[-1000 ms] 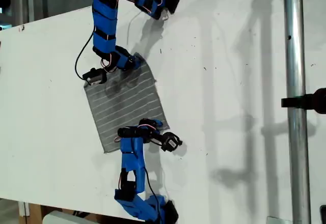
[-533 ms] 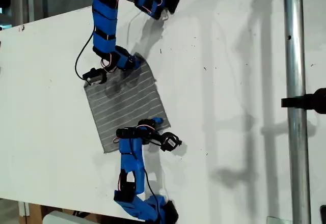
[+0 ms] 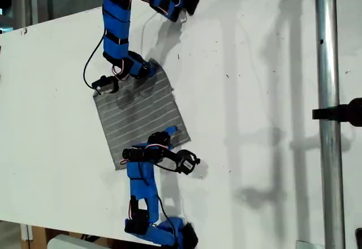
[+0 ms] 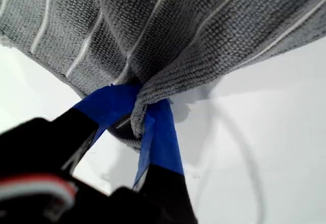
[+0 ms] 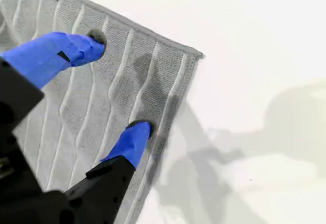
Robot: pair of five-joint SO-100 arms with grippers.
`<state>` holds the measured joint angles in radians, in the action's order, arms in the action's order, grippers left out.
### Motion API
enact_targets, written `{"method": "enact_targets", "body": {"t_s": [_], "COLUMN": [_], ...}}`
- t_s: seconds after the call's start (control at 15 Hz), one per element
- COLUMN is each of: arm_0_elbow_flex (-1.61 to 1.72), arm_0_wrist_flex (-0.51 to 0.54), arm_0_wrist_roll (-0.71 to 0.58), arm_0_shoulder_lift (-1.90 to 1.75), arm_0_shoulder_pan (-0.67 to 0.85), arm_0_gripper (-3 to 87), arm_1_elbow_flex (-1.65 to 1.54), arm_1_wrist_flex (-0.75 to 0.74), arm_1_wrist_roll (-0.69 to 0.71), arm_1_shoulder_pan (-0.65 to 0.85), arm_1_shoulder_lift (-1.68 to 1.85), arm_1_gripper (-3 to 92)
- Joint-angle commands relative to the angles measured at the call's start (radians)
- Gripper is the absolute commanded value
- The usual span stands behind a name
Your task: Grasp corners of a towel and fold twice.
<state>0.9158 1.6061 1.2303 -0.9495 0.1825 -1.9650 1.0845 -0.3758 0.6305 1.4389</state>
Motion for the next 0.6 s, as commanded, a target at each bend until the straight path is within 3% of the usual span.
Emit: {"method": "enact_targets", "body": {"t_s": [0.0,0.13,0.27,0.33,0.4,0.53], "arm_0_elbow_flex": [-0.063,-0.066,-0.071,-0.071,-0.071,-0.071], "arm_0_wrist_flex": [-0.028,-0.034,-0.032,-0.041,-0.043,-0.048], "arm_0_wrist_roll": [0.003,0.011,-0.008,-0.029,-0.031,-0.028], "arm_0_shoulder_lift": [0.074,0.147,0.169,0.169,0.166,0.149], "arm_0_shoulder_pan": [-0.003,0.000,0.003,0.005,0.003,-0.006], "arm_0_gripper": [28.9,27.7,19.6,2.4,-2.9,-2.9], "arm_1_elbow_flex": [0.009,0.009,0.011,0.011,0.011,0.008], "arm_1_wrist_flex": [0.002,0.002,0.002,0.002,0.002,0.003], "arm_1_wrist_roll": [0.014,0.014,0.012,0.011,0.011,0.009], "arm_1_shoulder_pan": [-0.009,-0.011,-0.014,-0.015,-0.017,-0.020], "arm_1_shoulder_lift": [0.006,0.006,0.006,0.006,0.006,0.011], "arm_1_gripper": [-0.2,-0.2,-0.2,-0.2,-0.2,-0.2]}}
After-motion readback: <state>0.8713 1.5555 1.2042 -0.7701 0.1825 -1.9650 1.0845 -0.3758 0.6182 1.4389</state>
